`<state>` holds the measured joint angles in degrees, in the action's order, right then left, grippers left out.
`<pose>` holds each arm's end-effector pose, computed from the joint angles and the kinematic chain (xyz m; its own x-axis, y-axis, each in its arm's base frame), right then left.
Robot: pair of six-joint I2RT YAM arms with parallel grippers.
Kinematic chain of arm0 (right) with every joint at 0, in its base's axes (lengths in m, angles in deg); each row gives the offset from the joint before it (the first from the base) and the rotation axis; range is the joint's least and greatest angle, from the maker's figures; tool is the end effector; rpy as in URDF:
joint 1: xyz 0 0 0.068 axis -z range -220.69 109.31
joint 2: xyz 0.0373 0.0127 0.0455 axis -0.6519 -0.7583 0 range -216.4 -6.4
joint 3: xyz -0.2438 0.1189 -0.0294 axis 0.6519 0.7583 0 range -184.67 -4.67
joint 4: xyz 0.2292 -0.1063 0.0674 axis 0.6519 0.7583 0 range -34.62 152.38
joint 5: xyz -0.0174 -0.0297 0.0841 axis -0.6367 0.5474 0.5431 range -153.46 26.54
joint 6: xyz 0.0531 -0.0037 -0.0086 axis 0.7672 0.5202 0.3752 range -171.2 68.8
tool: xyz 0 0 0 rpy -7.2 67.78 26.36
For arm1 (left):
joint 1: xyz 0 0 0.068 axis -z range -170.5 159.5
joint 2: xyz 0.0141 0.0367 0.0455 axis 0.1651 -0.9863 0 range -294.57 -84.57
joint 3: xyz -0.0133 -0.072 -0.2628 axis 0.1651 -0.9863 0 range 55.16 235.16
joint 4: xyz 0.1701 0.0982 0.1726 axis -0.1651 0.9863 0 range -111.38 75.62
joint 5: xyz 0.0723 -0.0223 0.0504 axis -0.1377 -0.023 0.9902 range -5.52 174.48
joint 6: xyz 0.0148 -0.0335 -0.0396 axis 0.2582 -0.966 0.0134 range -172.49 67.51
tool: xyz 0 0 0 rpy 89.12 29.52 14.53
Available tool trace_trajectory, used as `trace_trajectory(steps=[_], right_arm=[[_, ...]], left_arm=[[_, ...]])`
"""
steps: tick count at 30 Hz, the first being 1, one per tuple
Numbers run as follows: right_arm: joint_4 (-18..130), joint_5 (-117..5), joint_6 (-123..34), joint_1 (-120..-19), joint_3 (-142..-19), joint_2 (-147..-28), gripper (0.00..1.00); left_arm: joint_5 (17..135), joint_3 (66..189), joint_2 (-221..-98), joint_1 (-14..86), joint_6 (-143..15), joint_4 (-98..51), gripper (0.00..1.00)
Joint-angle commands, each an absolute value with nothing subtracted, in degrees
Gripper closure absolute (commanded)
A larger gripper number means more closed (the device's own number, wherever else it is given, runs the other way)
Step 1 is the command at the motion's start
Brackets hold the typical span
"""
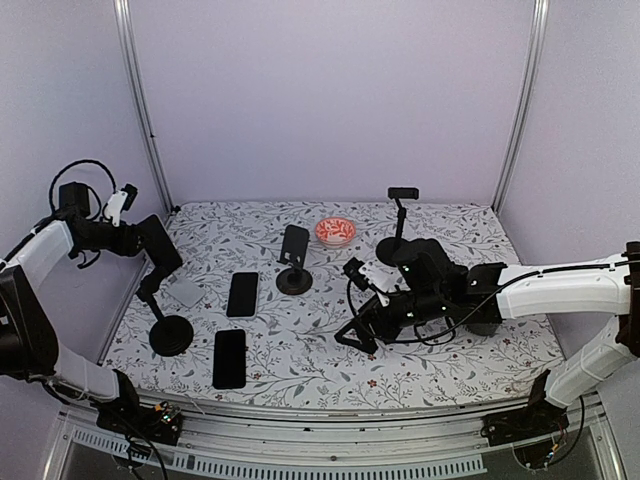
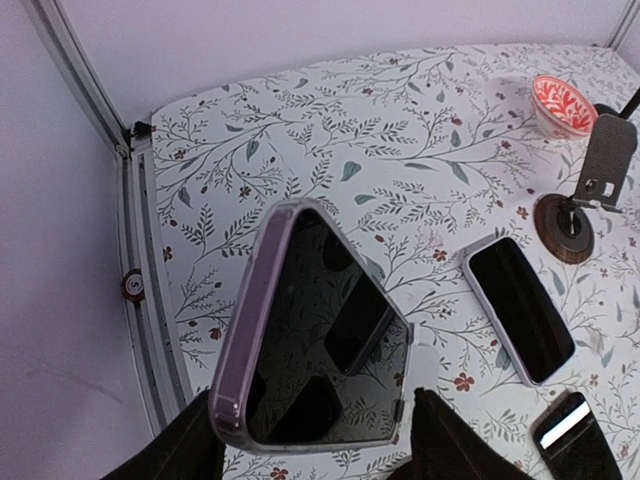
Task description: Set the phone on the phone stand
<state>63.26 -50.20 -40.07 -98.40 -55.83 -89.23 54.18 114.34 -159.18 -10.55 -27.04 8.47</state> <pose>0.1591 0.2672 0.2287 -0.5108 -0.4567 -0.7283 -0.8344 0.4674 0.2921 0.2653 0.0776 0.2862 -0.5867 0.1808 -0.7894 0.3207 0.9469 -0.0215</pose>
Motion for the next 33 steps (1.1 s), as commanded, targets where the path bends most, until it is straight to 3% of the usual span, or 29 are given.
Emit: trace_trajectory(steps=[1, 9, 18, 24, 28, 33], right_arm=[[63.24, -49.48, -40.26, -98.23, -56.8, -89.63, 0.01], [62.77, -48.87, -40.63, -98.25, -57.32, -90.69, 0.01], [62.16, -49.38, -41.32, -98.18, -57.81, -91.86, 0.01], [64.08, -49.05, -43.46, -97.95, -61.96, -94.9, 0.01], [66.45, -48.45, -45.13, -96.96, -65.94, -97.56, 0.01], [69.93, -48.45, -46.43, -95.86, -72.26, -101.56, 0.01]], left_arm=[[55.77, 113.7, -158.0, -10.96, -28.12, 6.68, 0.03], [56.73, 114.62, -157.63, -10.92, -28.18, 7.07, 0.01], [62.08, 124.11, -154.17, -8.76, -34.39, 8.5, 0.01], [76.29, 126.77, -150.99, 1.01, -36.14, 5.15, 0.01], [84.58, 128.74, -150.02, 13.61, -38.5, 4.25, 0.01], [90.66, 130.38, -150.92, 24.58, -55.16, 5.29, 0.01]])
